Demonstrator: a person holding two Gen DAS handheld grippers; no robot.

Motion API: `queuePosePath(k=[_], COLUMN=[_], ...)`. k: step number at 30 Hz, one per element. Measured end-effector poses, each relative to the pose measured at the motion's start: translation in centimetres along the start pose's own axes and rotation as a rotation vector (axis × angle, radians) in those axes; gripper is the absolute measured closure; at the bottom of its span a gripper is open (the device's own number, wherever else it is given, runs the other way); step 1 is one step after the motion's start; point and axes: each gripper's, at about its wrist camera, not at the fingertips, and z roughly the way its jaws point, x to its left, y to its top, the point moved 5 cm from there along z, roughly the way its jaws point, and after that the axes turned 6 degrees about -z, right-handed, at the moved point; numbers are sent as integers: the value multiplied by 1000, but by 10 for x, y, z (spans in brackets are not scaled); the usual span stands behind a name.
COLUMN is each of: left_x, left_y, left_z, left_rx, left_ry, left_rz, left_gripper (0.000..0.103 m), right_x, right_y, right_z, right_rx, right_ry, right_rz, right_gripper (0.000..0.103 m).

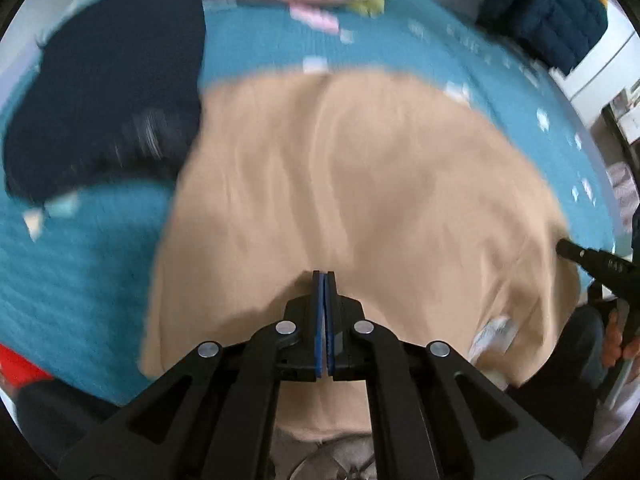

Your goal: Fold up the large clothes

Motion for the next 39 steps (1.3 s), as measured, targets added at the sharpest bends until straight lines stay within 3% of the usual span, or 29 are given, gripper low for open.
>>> queuePosePath(k=[2, 5, 8, 12, 14, 19, 22, 23, 24, 26, 27, 29, 30, 39], left_x=[7, 15, 19, 24, 20, 7, -3, -7, -10, -19, -23, -31, -36, -52], left_y=[-10, -16, -31, -45, -43, -42, -43, -43, -44, -41, -41, -42, -41, -31], left_z=[14, 4, -10, 4, -3, -36, -54, -60, -63, -68, -70, -70, -72, -74], left_rx=[0, 24, 30, 35, 38, -19, -49, -58, -64, -75, -81, -100, -110, -134], left_ry=[17, 11, 30, 68, 82, -10, -23, -29, -35, -46, -45, -43, -46, -51], left_rz=[0, -45, -46, -38, -31, -13, 23, 35, 40, 53, 57, 67, 69, 70], left_gripper=[101, 101, 101, 101, 100, 99, 97, 95, 93, 81, 76, 54, 49, 39], right_x=[-1, 5, 23, 24, 27, 29, 26, 22, 17, -3, -10, -19, -24, -66], right_y=[-18, -25, -49, -70, -66, -61, -48, -45, -39, -34, -28, -24, -22, -18], right_z=[20, 1, -16, 32, 23, -23, -50, -58, -66, -77, -80, -75, -71, -36], right_rx=[39, 54, 49, 120, 126, -12, -107, -133, -163, -197, -202, -193, -190, -91], right_ry=[-43, -82, -35, -91, -88, 47, 89, 91, 79, 47, 49, 77, 87, 196], right_rz=[-12, 8, 5, -29, -25, 28, 35, 32, 36, 69, 91, 130, 146, 274], right_gripper=[103, 103, 97, 103, 103, 97, 94, 86, 68, 43, 42, 42, 40, 25])
